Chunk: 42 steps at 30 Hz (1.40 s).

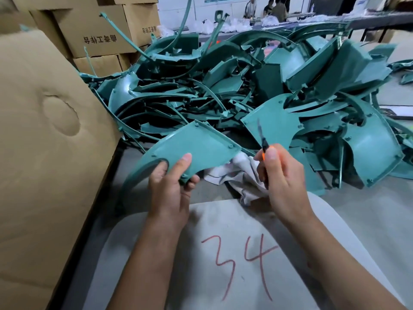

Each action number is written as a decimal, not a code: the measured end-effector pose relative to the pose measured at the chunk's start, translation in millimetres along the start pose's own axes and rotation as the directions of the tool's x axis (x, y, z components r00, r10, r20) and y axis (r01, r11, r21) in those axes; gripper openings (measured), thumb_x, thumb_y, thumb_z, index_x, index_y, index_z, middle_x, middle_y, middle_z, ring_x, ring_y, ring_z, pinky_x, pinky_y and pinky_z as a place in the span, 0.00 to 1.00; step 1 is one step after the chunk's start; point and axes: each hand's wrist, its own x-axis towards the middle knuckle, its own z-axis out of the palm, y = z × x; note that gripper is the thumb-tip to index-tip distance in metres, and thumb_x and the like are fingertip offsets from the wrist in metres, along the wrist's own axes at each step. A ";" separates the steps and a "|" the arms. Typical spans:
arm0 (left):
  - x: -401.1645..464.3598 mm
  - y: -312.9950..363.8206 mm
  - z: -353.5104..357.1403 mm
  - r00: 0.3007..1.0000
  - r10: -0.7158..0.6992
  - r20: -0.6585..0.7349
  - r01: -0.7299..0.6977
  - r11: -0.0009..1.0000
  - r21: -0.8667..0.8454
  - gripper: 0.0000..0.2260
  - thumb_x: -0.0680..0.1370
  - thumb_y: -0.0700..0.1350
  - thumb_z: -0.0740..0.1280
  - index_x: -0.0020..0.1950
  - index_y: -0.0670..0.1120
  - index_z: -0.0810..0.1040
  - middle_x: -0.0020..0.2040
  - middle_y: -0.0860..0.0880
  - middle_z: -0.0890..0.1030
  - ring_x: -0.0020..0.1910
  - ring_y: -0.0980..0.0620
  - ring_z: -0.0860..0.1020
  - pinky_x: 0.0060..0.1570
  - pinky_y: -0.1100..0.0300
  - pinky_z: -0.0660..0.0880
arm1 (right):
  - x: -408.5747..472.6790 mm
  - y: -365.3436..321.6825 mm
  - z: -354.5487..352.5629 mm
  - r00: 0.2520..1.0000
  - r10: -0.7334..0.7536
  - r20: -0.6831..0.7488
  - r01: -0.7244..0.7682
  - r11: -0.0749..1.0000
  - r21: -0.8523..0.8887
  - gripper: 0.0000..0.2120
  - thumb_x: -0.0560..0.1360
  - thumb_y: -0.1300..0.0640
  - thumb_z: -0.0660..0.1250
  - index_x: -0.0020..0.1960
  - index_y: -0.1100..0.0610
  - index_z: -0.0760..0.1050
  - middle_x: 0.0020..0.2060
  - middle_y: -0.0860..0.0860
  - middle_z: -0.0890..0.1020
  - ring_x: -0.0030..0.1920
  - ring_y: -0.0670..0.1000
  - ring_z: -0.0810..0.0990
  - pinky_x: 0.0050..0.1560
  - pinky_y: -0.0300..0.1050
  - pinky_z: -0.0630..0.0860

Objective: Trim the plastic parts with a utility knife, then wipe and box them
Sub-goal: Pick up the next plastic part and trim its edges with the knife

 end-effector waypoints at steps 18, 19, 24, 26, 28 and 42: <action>-0.6 11.5 7.1 0.996 -0.084 0.003 0.082 0.970 -0.229 0.06 0.78 0.35 0.70 0.46 0.44 0.76 0.32 0.53 0.78 0.22 0.60 0.74 0.22 0.73 0.70 | -11.5 -5.1 11.0 0.966 -0.198 0.165 0.248 0.886 -0.391 0.26 0.82 0.31 0.49 0.44 0.53 0.64 0.28 0.43 0.63 0.31 0.53 0.65 0.33 0.49 0.61; -1.2 11.9 7.2 0.996 -0.085 0.001 0.083 0.969 -0.231 0.05 0.78 0.35 0.70 0.46 0.44 0.76 0.32 0.53 0.78 0.22 0.60 0.74 0.22 0.73 0.70 | -12.7 -6.1 13.1 0.959 -0.210 0.190 0.271 0.874 -0.404 0.26 0.82 0.30 0.48 0.44 0.53 0.63 0.28 0.42 0.63 0.31 0.53 0.64 0.33 0.48 0.60; -3.2 12.3 8.5 0.998 -0.065 0.014 0.066 0.977 -0.203 0.06 0.79 0.35 0.69 0.44 0.44 0.77 0.32 0.53 0.79 0.23 0.60 0.74 0.22 0.73 0.70 | -6.0 2.0 10.8 0.991 -0.103 0.081 0.127 0.906 -0.404 0.25 0.82 0.34 0.51 0.43 0.56 0.65 0.29 0.46 0.72 0.31 0.57 0.71 0.34 0.53 0.68; -2.3 10.7 9.6 0.997 -0.073 0.004 0.073 0.977 -0.202 0.08 0.79 0.34 0.69 0.43 0.44 0.76 0.31 0.53 0.77 0.23 0.60 0.74 0.22 0.73 0.70 | -8.2 -0.5 11.0 0.981 -0.166 0.102 0.194 0.891 -0.411 0.25 0.82 0.33 0.51 0.43 0.55 0.64 0.28 0.44 0.68 0.30 0.55 0.68 0.33 0.51 0.65; -0.9 9.1 10.8 0.996 -0.092 -0.003 0.089 0.975 -0.205 0.08 0.79 0.34 0.69 0.43 0.44 0.75 0.30 0.53 0.76 0.22 0.60 0.74 0.22 0.73 0.69 | -13.5 -5.4 15.2 0.954 -0.233 0.189 0.295 0.849 -0.439 0.26 0.83 0.32 0.49 0.44 0.53 0.64 0.29 0.43 0.62 0.31 0.53 0.63 0.33 0.48 0.60; 0.0 12.5 10.6 0.991 -0.129 0.016 0.129 0.960 -0.248 0.07 0.79 0.35 0.68 0.44 0.44 0.76 0.34 0.52 0.78 0.23 0.60 0.74 0.22 0.73 0.69 | -8.7 3.1 13.0 0.970 -0.186 0.154 0.236 0.866 -0.441 0.25 0.83 0.33 0.51 0.43 0.54 0.64 0.28 0.43 0.65 0.30 0.53 0.64 0.34 0.49 0.59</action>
